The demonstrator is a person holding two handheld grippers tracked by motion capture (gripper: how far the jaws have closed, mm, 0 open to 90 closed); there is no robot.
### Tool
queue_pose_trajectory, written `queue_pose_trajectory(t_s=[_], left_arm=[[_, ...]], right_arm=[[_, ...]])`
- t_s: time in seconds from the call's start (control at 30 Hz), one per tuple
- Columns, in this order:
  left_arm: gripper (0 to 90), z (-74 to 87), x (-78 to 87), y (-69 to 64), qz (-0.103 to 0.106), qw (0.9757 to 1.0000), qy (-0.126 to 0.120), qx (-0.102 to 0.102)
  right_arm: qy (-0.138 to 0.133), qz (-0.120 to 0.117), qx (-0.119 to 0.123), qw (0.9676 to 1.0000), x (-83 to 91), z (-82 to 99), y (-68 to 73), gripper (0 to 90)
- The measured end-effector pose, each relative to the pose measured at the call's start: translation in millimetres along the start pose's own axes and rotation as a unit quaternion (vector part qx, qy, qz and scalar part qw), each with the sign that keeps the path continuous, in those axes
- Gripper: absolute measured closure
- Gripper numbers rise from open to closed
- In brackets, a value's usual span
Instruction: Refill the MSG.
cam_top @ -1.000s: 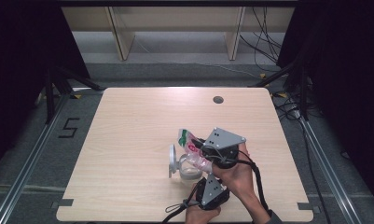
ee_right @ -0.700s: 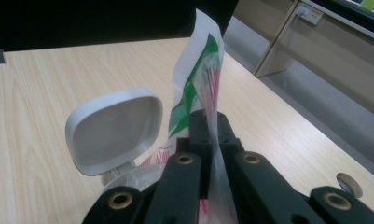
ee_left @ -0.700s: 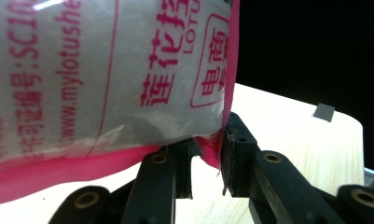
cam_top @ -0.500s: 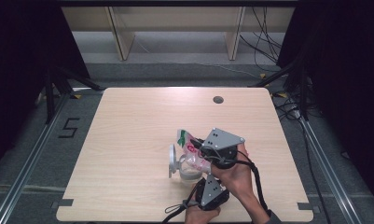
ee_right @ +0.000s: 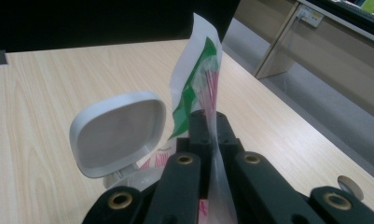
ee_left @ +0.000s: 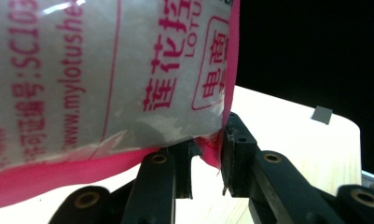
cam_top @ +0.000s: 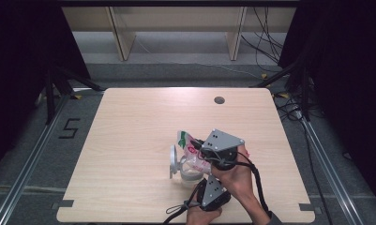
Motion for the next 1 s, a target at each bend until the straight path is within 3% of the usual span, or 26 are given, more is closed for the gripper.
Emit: queue_pose_trajectory(t_s=[0.13, 0.3, 0.4, 1.0], left_arm=[[75.5, 0.9, -0.6, 0.2, 0.002, 1.0000, 0.004, 0.004], [75.6, 0.3, 0.0, 0.7, -0.001, 1.0000, 0.001, 0.002], [75.5, 0.3, -1.2, -0.8, 0.003, 1.0000, 0.000, 0.002], [75.7, -2.1, -2.2, -0.4, 0.004, 1.0000, -0.005, 0.002]], right_arm=[[0.001, 0.005, 0.010, 0.9999, -1.7, 0.0, 0.0, 90.0], [-0.005, -0.008, -0.003, 0.9999, -0.6, -1.3, 0.9, 90.0], [0.002, 0.004, 0.005, 1.0000, -2.1, 0.1, 1.2, 90.0], [-0.002, 0.000, 0.005, 1.0000, -1.6, -1.9, 0.9, 90.0]])
Point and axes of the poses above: each handheld gripper's, and its own axes: x roughly backward along the jaws, z roughly out of its underside, y roughly to its left, the point moved 8 cm from there along -x, roughly forward along the jaws, and after that the axes turned 3 degrees about -x, right-handed, at the moved point
